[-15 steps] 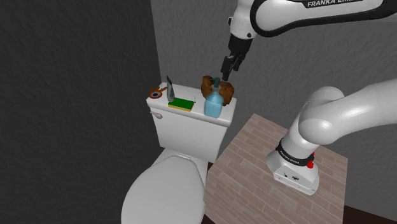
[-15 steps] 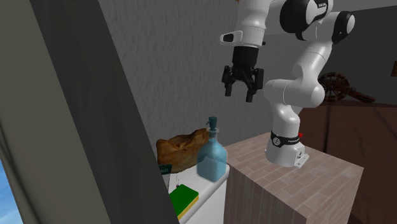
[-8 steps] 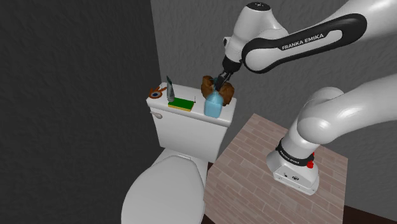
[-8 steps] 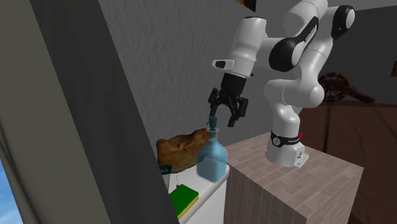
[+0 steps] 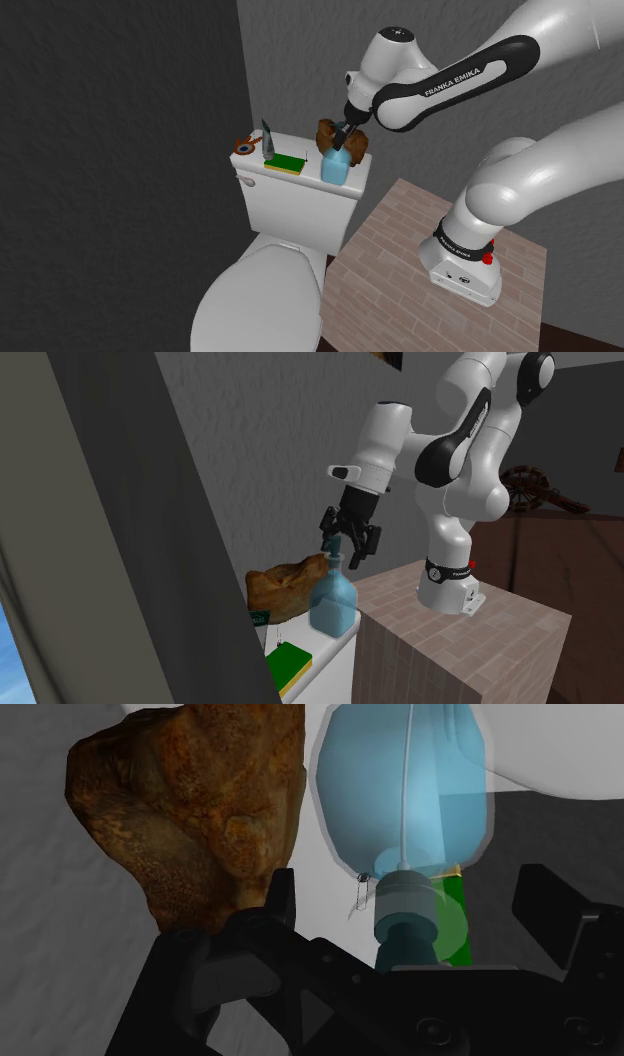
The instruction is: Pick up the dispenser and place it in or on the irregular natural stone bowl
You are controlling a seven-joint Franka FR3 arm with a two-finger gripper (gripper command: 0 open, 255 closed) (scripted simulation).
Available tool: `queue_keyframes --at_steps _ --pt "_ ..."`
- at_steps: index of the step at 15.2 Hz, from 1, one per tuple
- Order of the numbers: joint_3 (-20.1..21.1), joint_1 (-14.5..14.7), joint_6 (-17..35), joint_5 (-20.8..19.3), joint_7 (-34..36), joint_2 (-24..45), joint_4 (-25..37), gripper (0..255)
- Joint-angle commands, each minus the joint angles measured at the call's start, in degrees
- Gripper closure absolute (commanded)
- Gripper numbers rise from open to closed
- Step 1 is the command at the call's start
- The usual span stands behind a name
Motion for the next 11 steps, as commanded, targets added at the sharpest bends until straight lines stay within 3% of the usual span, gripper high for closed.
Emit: queue_keyframes --at_steps 1,8,9,11 --pt "0.1 -0.29 1.75 -0.29 0.19 1.24 -0.43 0" --pt "0.1 -0.29 1.73 -0.28 0.19 1.23 -0.43 0" --pt "0.1 -0.29 1.73 -0.28 0.19 1.23 -0.43 255" --pt "0.1 -0.29 1.73 -0.28 0.19 1.23 -0.43 255"
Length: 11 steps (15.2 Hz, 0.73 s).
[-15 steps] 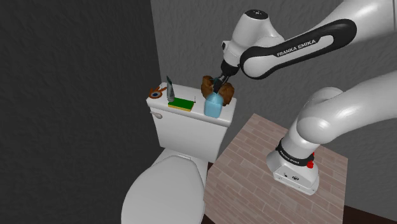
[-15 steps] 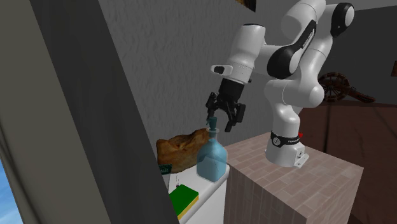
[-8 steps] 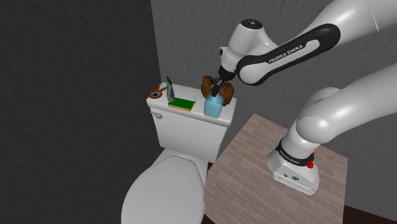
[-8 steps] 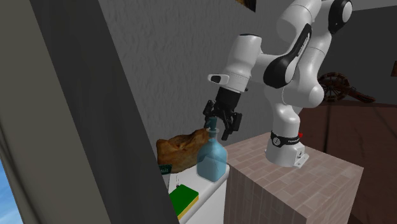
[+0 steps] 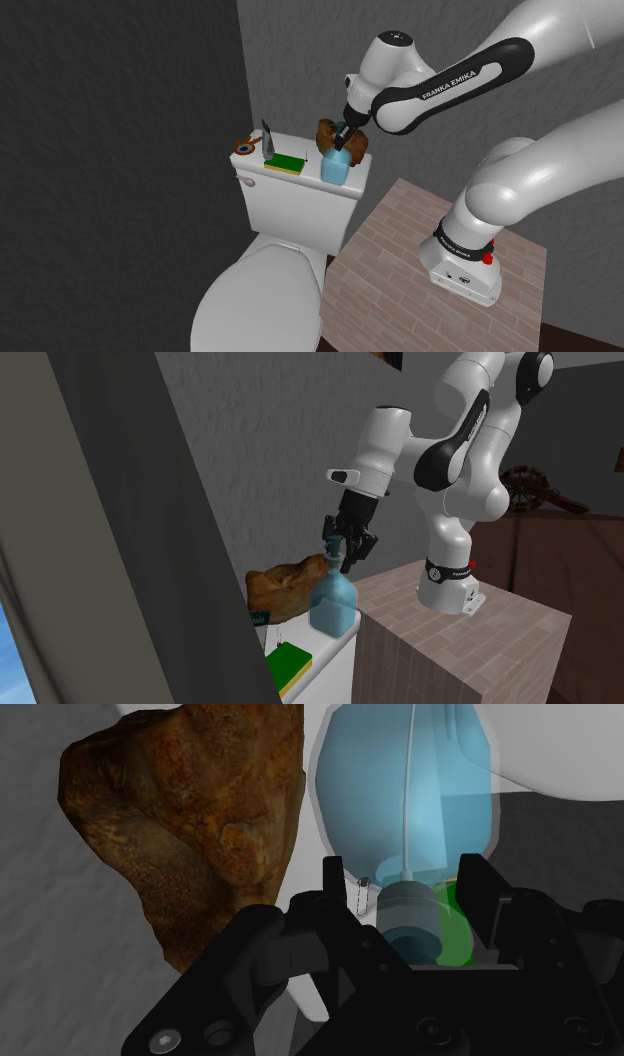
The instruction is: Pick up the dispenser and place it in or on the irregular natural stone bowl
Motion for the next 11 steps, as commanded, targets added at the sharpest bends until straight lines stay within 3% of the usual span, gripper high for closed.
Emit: queue_keyframes --at_steps 1,7,11 --pt "0.0 0.0 0.0 0.0 0.0 0.0 -0.01 255" --pt "0.0 0.0 0.02 0.0 0.0 0.02 -0.01 255" --pt "-0.43 0.59 -4.22 0.63 -0.72 -2.55 1.66 255"
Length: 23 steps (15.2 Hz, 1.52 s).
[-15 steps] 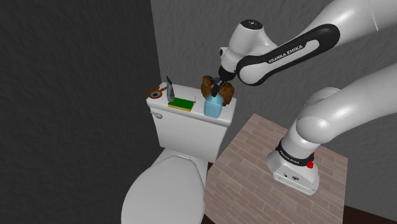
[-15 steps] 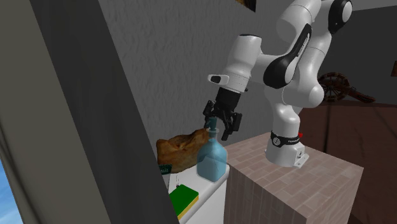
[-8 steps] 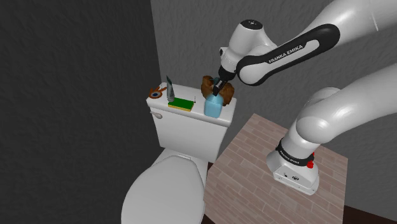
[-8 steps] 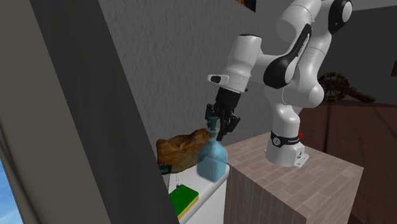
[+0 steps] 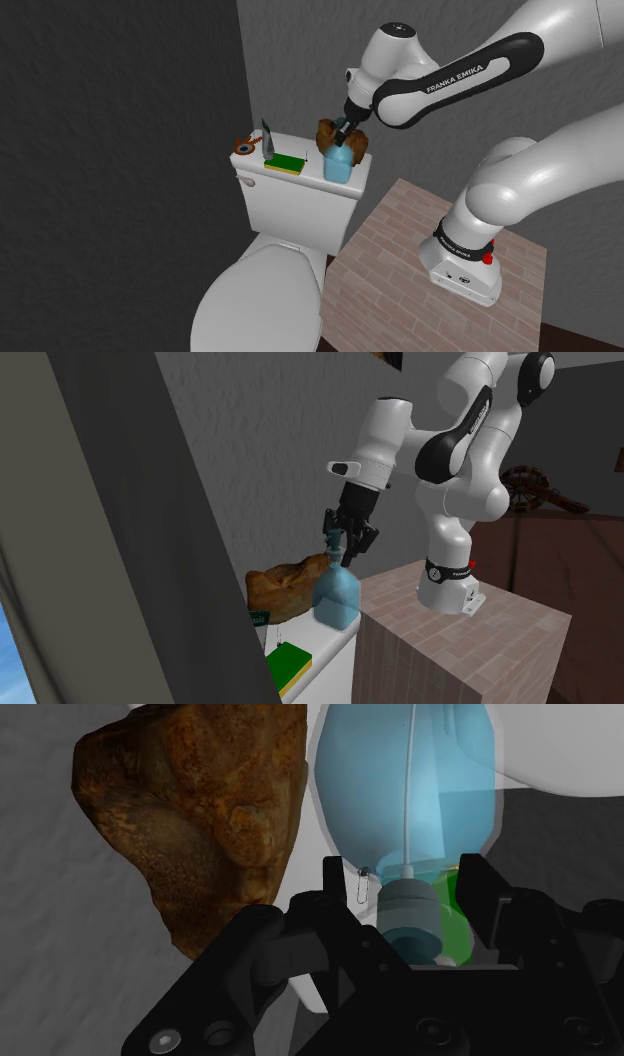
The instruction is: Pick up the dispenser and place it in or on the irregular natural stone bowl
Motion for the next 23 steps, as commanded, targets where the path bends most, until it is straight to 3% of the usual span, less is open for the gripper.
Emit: queue_keyframes --at_steps 1,23 --pt "-0.27 0.21 -2.05 0.26 -0.44 -1.06 0.99 255" --pt "-1.18 1.39 -21.98 1.91 -2.9 -7.98 14.05 255"
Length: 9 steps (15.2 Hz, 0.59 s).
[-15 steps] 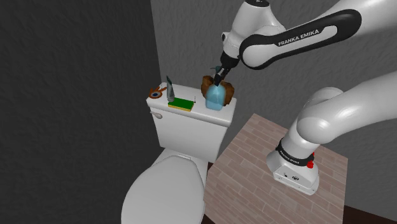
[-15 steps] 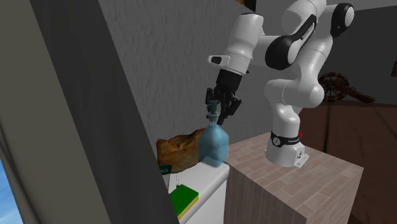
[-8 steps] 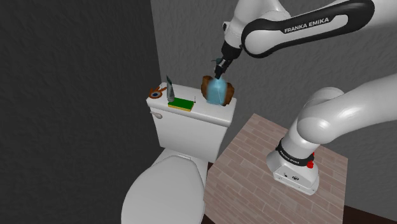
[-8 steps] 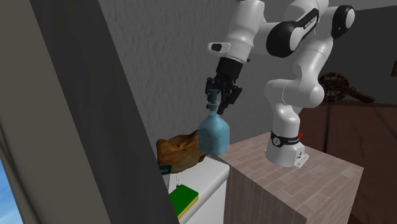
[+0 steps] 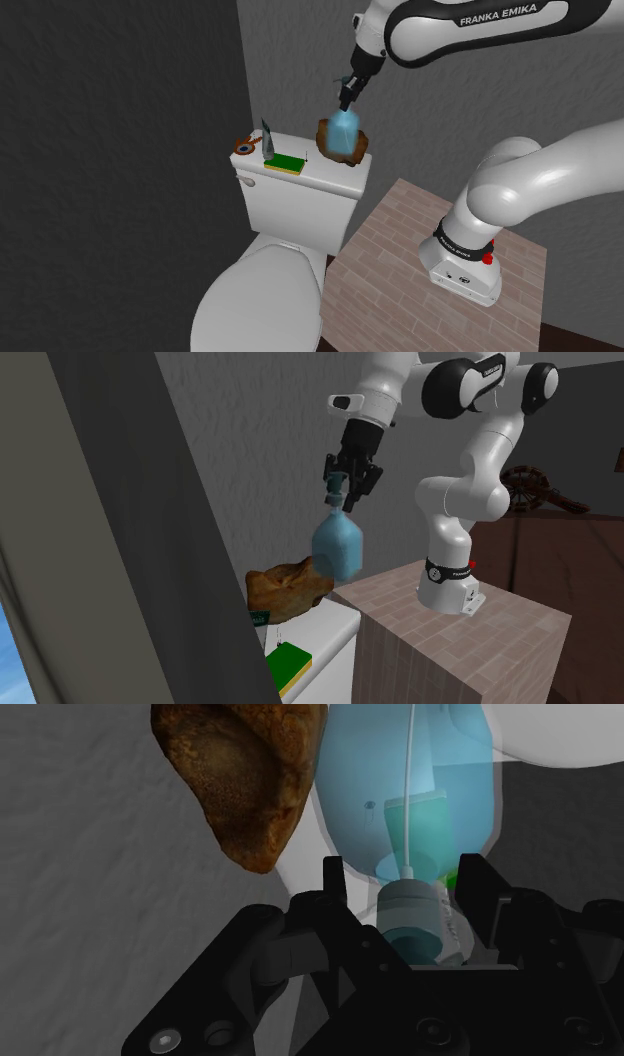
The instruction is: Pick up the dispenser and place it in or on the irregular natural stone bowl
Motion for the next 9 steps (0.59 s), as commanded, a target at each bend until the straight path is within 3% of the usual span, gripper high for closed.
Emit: queue_keyframes --at_steps 1,9 --pt "-0.13 -0.01 -1.56 0.05 -0.27 -0.14 1.44 255" --pt "-0.22 0.07 -7.77 0.32 -0.89 -0.35 7.46 255"
